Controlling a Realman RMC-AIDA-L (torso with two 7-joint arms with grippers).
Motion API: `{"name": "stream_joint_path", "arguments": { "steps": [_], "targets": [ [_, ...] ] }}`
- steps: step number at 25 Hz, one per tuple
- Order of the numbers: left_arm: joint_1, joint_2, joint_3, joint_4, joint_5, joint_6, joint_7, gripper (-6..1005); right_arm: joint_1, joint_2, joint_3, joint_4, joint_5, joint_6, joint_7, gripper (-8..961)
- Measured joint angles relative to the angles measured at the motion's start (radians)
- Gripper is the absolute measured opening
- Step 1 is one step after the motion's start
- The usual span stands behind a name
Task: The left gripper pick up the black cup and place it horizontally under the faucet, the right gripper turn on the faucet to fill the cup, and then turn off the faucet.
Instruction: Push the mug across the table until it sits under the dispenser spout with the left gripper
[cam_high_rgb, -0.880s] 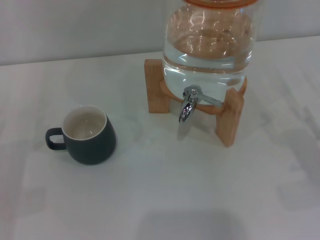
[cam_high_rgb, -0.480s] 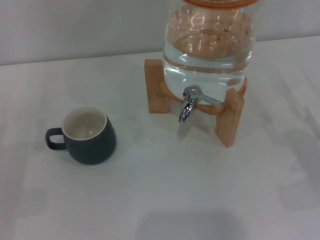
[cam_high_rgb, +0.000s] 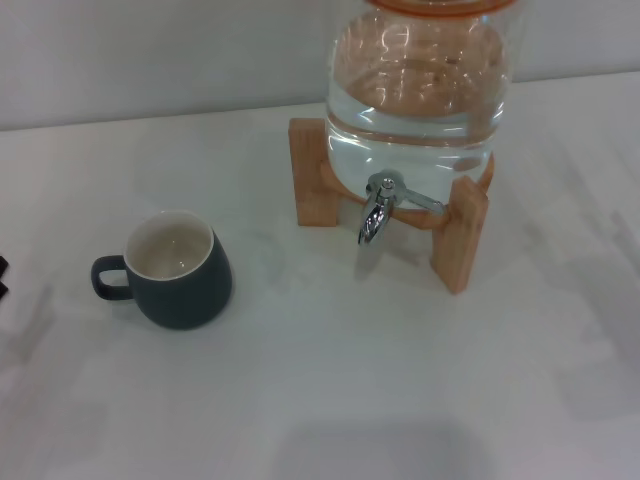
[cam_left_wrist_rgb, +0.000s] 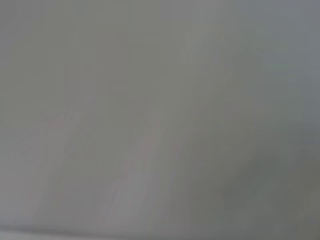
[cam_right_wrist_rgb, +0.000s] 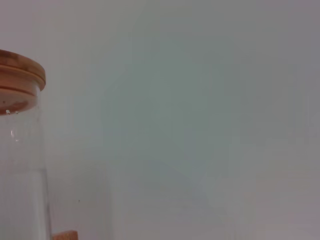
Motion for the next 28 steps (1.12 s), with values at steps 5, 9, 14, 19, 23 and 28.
{"name": "stream_joint_path", "arguments": {
  "steps": [5,9,14,19,23,28],
  "targets": [
    [0.022,-0.001,0.0,0.0,0.076,-0.002,-0.015,854,0.0,0.0,-0.006,0.0,0.0,0.001,0.0,732],
    [0.018,-0.003,0.0,-0.001,0.146,-0.021,-0.004,850,0.002,0.0,-0.006,0.0,0.0,0.003,0.0,732],
    [0.005,-0.004,0.0,0.009,0.166,-0.052,0.021,844,0.004,0.0,-0.006,0.0,0.0,0.005,0.001,732],
    [-0.023,-0.005,0.002,0.013,0.185,-0.09,0.029,838,0.005,0.0,-0.006,0.0,-0.001,0.005,0.002,732],
    [-0.051,-0.005,0.002,0.013,0.208,-0.125,0.023,833,0.003,0.0,-0.007,0.0,-0.002,0.007,0.002,732],
    [-0.083,-0.005,0.002,0.012,0.238,-0.165,0.013,828,0.0,0.0,-0.007,0.0,-0.002,0.012,0.006,732]
  ]
}}
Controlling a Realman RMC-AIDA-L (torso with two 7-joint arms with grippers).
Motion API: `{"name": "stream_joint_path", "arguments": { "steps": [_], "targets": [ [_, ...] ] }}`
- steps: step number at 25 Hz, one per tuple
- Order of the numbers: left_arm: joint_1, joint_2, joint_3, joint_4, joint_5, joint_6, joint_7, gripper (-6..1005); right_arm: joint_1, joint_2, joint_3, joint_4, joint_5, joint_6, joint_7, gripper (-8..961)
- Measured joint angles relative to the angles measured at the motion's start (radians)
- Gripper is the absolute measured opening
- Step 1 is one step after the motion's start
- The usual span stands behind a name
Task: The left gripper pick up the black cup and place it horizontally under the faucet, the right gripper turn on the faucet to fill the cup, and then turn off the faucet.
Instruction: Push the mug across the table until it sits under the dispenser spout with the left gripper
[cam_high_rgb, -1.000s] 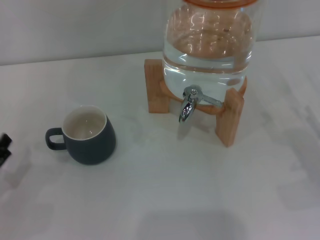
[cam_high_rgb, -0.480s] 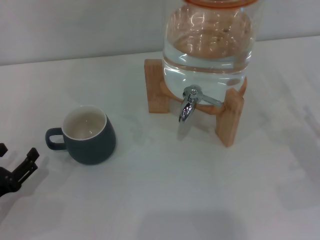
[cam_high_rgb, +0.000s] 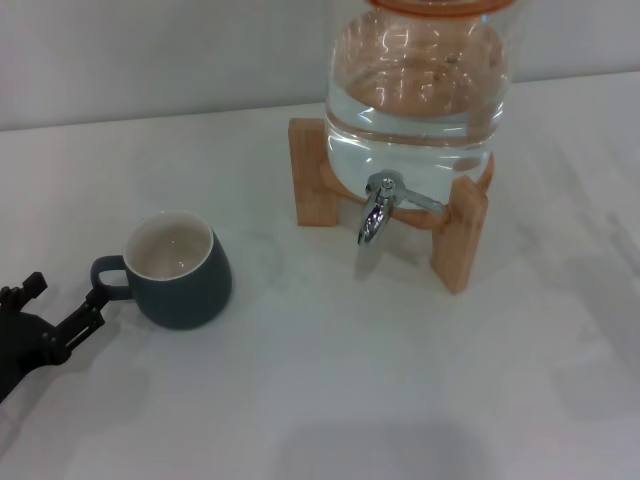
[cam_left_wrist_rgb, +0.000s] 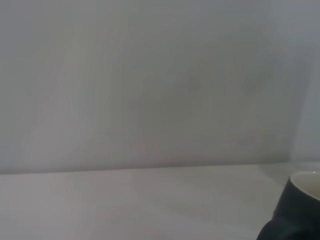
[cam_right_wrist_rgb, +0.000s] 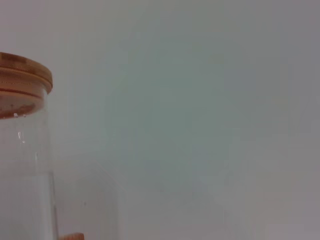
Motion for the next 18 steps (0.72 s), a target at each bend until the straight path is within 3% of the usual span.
{"name": "stream_joint_path", "arguments": {
  "steps": [18],
  "targets": [
    [-0.059,0.0,0.0,0.003,0.002,-0.056,-0.002,807,0.016,0.0,0.005,0.0,0.0,-0.004,0.008,732]
  ]
}}
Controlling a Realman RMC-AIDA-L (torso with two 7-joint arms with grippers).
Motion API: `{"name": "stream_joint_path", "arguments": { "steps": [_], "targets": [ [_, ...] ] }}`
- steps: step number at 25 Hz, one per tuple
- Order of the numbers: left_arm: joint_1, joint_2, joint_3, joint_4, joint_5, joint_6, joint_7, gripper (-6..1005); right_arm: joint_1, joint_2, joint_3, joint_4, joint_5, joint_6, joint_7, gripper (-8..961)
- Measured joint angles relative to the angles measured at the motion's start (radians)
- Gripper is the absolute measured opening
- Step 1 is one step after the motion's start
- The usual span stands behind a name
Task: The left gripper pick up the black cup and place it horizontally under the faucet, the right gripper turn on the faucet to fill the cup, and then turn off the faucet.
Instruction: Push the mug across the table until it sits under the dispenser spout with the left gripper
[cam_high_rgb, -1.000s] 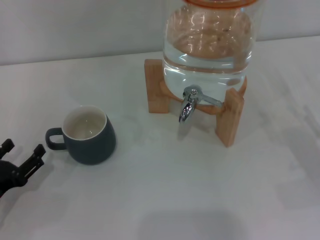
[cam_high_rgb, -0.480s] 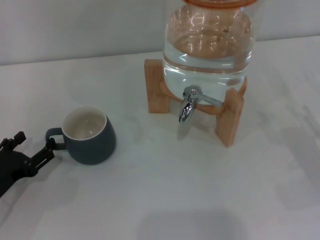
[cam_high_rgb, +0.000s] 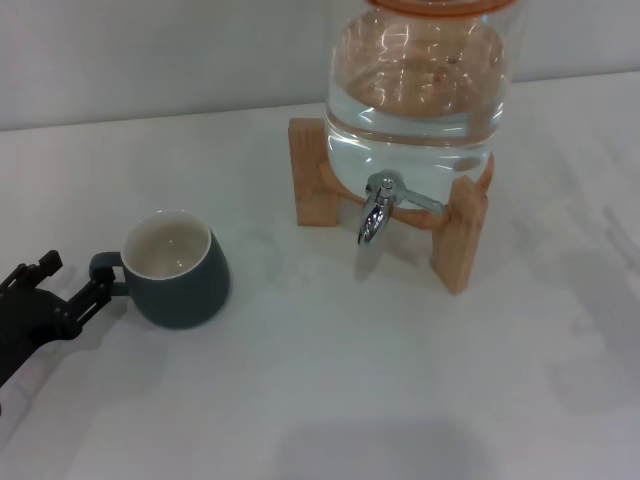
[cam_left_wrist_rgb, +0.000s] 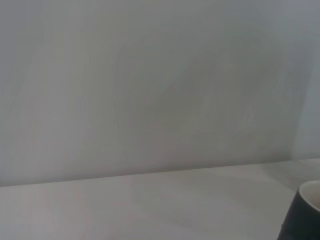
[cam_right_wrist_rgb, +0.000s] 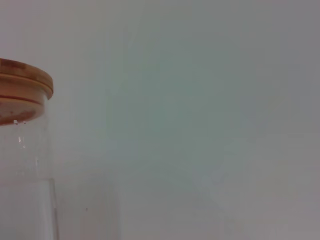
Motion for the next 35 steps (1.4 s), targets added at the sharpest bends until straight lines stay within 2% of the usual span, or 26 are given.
{"name": "stream_joint_path", "arguments": {
  "steps": [3,8,14,22,33,35],
  "targets": [
    [0.0,0.0,0.0,0.0,0.001,0.0,0.0,803,0.001,0.0,0.001,0.0,0.0,0.0,0.0,732],
    [0.0,0.0,0.0,0.01,-0.001,-0.005,-0.001,574,-0.004,0.001,0.0,0.0,0.0,0.0,0.0,731],
    [-0.007,0.0,0.0,0.021,-0.001,-0.01,-0.002,353,-0.013,0.001,-0.002,0.0,0.0,0.005,0.0,731],
    [-0.01,0.001,-0.002,0.023,-0.006,-0.01,-0.002,273,-0.018,0.0,-0.004,0.001,0.0,0.005,0.001,731],
    [-0.016,0.005,-0.001,0.013,-0.006,-0.026,-0.022,269,-0.018,0.0,-0.004,0.008,0.0,0.008,0.002,731],
    [-0.02,0.006,-0.001,0.012,-0.004,-0.032,-0.02,219,-0.018,0.0,-0.004,0.009,0.0,0.01,0.002,731]
  ]
}}
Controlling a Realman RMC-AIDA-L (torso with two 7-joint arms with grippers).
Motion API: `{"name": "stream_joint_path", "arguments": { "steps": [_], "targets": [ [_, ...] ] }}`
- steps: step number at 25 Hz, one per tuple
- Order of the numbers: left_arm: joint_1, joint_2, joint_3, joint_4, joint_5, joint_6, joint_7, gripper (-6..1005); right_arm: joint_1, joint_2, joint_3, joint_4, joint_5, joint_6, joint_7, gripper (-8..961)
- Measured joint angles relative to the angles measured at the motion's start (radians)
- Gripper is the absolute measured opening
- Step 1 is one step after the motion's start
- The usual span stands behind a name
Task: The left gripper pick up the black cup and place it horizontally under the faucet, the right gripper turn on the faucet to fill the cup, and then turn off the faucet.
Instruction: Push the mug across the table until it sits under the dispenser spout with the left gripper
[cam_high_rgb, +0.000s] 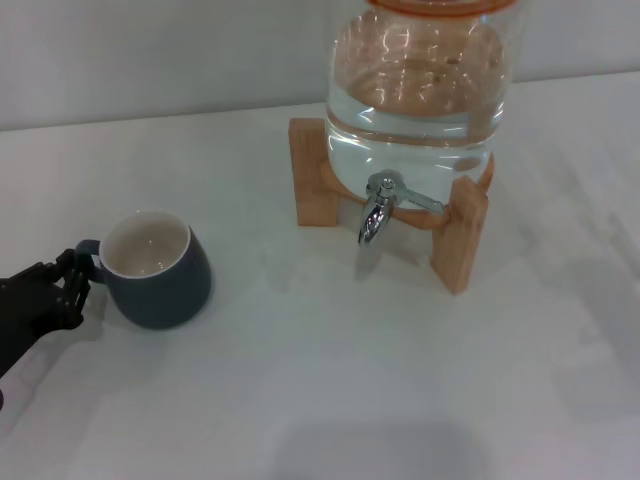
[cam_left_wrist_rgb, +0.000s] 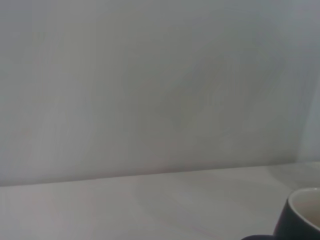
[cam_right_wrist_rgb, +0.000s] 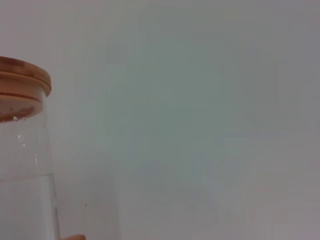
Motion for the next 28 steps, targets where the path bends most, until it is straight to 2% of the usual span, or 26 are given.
{"name": "stream_joint_path", "arguments": {
  "steps": [3,20,28],
  "targets": [
    [-0.005,0.0,0.0,-0.001,0.001,-0.006,0.003,144,0.001,0.001,0.0,0.002,0.0,0.003,0.0,731],
    [-0.037,-0.002,0.002,0.005,0.039,0.008,0.013,141,0.018,0.003,-0.001,0.001,0.0,0.009,0.0,730],
    [-0.089,-0.006,0.002,0.048,0.101,0.015,0.005,141,0.027,0.003,-0.002,-0.003,0.0,0.009,0.0,730]
  ]
}}
